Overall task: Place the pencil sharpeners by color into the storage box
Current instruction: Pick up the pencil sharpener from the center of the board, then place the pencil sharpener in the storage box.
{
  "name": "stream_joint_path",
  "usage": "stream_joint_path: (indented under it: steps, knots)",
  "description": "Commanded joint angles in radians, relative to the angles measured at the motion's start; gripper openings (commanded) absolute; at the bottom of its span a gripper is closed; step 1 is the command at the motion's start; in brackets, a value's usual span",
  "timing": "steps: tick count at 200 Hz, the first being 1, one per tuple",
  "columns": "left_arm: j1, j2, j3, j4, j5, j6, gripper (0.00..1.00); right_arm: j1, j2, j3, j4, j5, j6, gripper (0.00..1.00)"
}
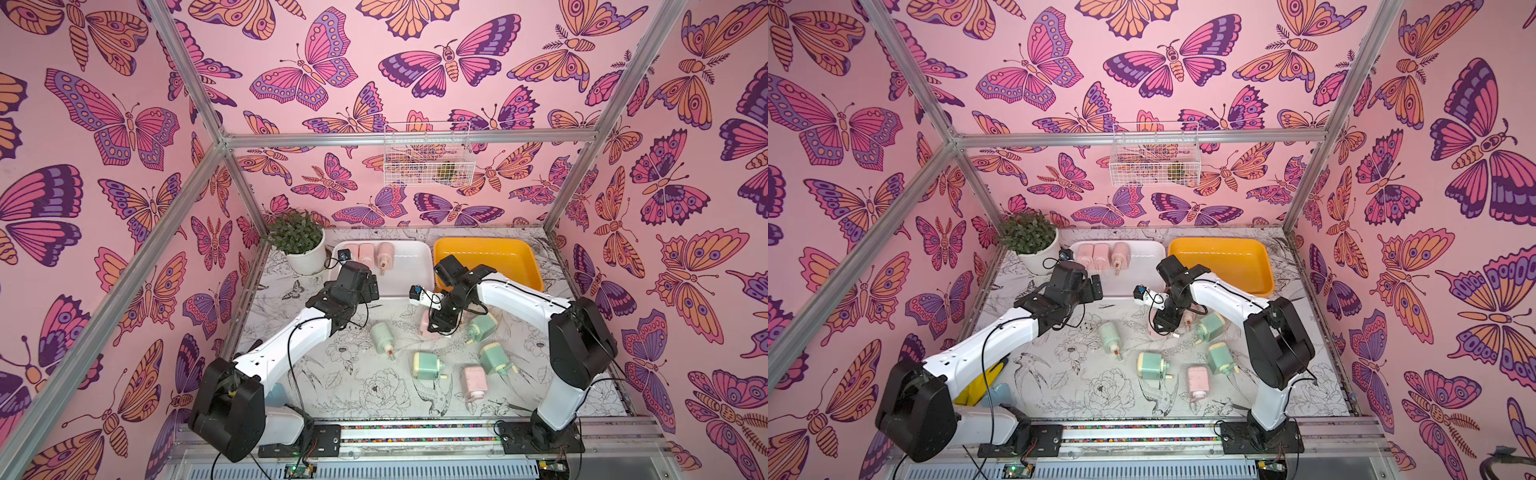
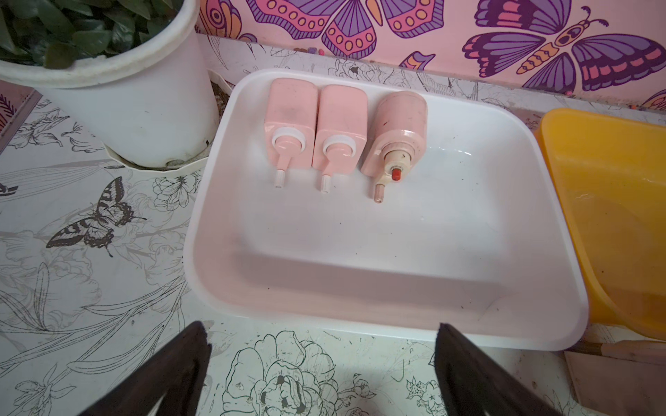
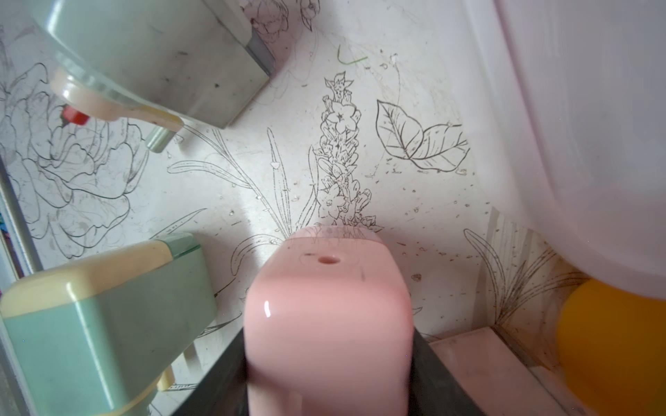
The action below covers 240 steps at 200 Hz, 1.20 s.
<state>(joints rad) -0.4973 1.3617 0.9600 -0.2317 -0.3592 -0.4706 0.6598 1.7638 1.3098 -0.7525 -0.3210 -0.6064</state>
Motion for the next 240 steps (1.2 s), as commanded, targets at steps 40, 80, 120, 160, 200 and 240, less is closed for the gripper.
stream_joint_path:
  steps: [40,80,120,160,200,240]
  knots:
    - [0.008,-0.006,-0.004,0.018,0.023,-0.015,1.0,0.015,-0.126,-0.055,0.005,-0.047,-0.011,0.0]
    - [0.009,-0.01,-0.012,0.018,0.019,-0.031,1.0,0.014,-0.135,-0.072,0.008,-0.021,-0.03,0.0]
    - [0.014,0.007,-0.009,0.029,0.027,-0.028,1.0,0.016,-0.185,-0.062,0.017,-0.086,-0.033,0.0]
    - [0.016,0.023,-0.003,0.036,0.026,-0.033,1.0,0.015,-0.273,-0.053,0.105,-0.181,-0.025,0.0]
    - [0.017,0.026,0.009,0.042,-0.009,-0.004,1.0,0.015,-0.289,-0.058,0.322,-0.128,0.109,0.0]
    - [0.029,0.042,0.025,0.072,-0.016,0.01,1.0,0.015,-0.266,-0.071,0.628,0.037,0.368,0.0]
